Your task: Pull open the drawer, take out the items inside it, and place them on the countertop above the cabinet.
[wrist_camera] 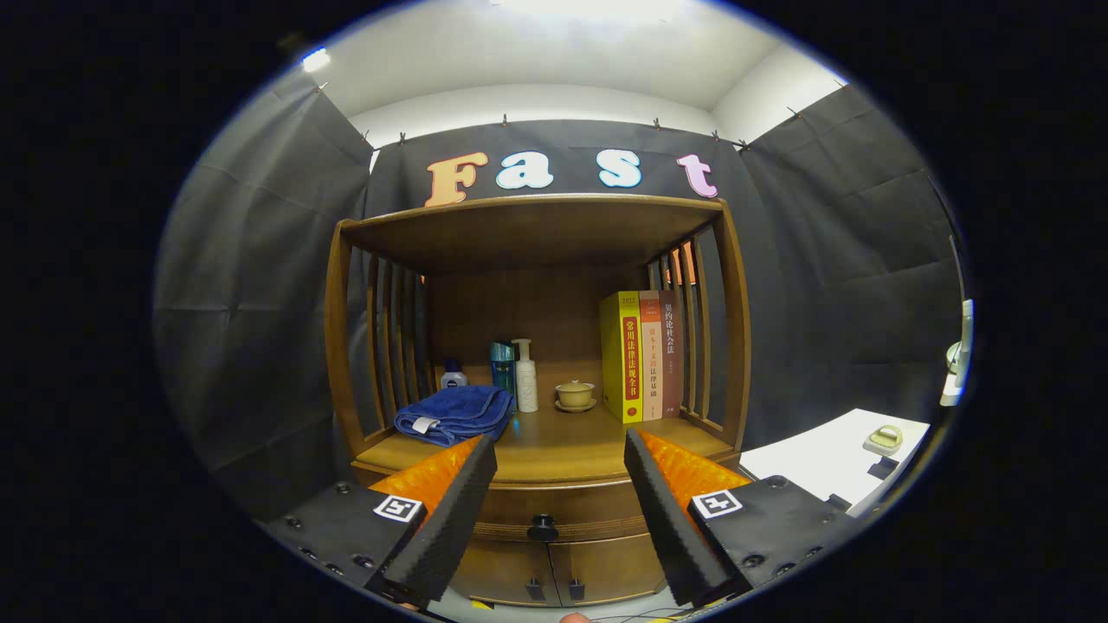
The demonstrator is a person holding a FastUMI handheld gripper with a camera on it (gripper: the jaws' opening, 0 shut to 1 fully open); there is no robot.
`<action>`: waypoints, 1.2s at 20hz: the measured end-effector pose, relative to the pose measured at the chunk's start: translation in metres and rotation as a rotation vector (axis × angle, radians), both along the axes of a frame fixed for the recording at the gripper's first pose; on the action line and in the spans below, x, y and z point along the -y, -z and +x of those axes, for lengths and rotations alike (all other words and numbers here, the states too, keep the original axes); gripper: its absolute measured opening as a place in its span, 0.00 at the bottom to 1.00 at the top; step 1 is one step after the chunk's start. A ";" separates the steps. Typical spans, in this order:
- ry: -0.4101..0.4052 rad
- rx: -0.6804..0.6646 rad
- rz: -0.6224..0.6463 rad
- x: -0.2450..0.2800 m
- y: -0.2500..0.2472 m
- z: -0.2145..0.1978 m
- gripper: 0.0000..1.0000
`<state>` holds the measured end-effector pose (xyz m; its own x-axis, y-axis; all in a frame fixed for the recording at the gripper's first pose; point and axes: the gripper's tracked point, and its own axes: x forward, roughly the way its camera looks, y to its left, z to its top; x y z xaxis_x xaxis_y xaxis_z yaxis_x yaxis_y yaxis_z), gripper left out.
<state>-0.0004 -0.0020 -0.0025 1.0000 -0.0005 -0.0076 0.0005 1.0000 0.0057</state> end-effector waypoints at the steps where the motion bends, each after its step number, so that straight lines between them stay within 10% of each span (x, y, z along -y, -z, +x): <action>1: 0.002 0.002 -0.002 0.001 -0.001 -0.001 0.97; 12: -0.011 -0.025 -0.024 0.000 0.009 0.010 0.97; 24: 0.000 -0.254 -0.043 -0.013 0.159 0.063 0.98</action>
<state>0.0624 0.0108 -0.1614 0.9659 -0.0062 -0.2590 -0.0035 0.9993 -0.0369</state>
